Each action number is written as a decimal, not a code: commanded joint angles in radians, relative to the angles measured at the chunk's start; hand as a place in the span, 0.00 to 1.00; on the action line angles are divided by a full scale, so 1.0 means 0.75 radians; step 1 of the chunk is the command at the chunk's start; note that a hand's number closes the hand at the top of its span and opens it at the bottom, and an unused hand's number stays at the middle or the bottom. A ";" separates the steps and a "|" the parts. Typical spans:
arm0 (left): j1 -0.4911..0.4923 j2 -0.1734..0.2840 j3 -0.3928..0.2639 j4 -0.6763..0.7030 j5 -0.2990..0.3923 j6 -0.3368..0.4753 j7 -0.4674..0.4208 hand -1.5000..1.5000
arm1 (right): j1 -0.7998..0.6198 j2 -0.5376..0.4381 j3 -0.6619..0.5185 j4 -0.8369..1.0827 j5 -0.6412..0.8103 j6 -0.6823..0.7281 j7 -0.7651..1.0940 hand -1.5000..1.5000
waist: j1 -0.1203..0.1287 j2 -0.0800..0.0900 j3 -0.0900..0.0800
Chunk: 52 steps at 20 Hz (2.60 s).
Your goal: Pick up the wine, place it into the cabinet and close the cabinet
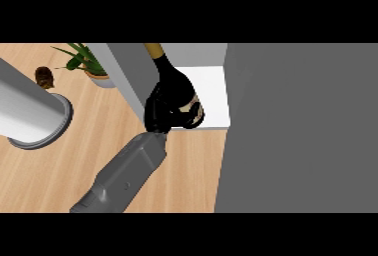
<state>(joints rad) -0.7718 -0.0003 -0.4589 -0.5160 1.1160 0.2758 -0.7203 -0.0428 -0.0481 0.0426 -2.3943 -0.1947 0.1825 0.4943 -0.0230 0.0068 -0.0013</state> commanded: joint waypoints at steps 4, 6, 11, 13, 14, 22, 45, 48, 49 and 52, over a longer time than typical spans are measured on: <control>-0.243 0.000 0.071 0.192 0.046 -0.027 0.053 1.00 | -0.018 -0.013 -0.059 0.083 -0.052 0.031 -0.061 0.00 | -0.020 0.005 0.001; -0.213 0.000 0.025 0.121 0.071 0.055 0.076 1.00 | 0.023 -0.034 -0.076 0.073 -0.066 0.062 -0.073 0.00 | -0.014 0.000 0.002; -0.314 0.000 0.011 0.213 0.101 0.086 0.126 1.00 | 0.007 -0.035 -0.073 0.020 -0.082 0.042 -0.030 0.00 | -0.044 0.007 0.001; -0.382 0.000 0.034 0.311 0.088 0.042 0.188 1.00 | -0.096 -0.006 -0.031 0.082 -0.020 -0.004 -0.029 0.00 | -0.041 0.014 0.000; -0.368 0.000 0.045 0.345 0.086 0.011 0.139 1.00 | -0.029 -0.019 -0.067 0.041 -0.071 0.037 -0.071 0.00 | -0.052 0.015 0.001; -0.380 0.000 -0.013 0.287 0.147 0.072 0.150 1.00 | -0.110 0.029 0.036 0.157 0.018 0.020 -0.102 0.00 | -0.095 0.025 0.000; -0.276 0.000 -0.206 0.142 0.455 0.207 -0.024 0.00 | -0.059 0.006 0.030 0.147 -0.059 0.079 -0.126 0.00 | -0.166 0.033 0.001; -0.255 0.001 -0.212 0.115 0.519 0.205 -0.084 0.00 | -0.077 0.008 0.035 0.139 -0.045 0.058 -0.097 0.00 | -0.166 0.033 0.000; -0.251 0.001 -0.239 0.107 0.529 0.213 -0.083 0.00 | -0.114 0.015 0.062 0.122 -0.008 0.035 -0.072 0.00 | -0.156 0.030 -0.001; -0.251 0.001 -0.248 0.145 0.546 0.155 -0.109 0.00 | -0.111 0.018 0.051 0.144 -0.029 0.053 -0.110 0.00 | -0.166 0.041 -0.001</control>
<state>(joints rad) -0.9722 0.0066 -0.6206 -0.4056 1.4962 0.4154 -0.7765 -0.1179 -0.0350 0.0806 -2.2928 -0.2137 0.2190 0.4190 -0.1430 0.0332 -0.0015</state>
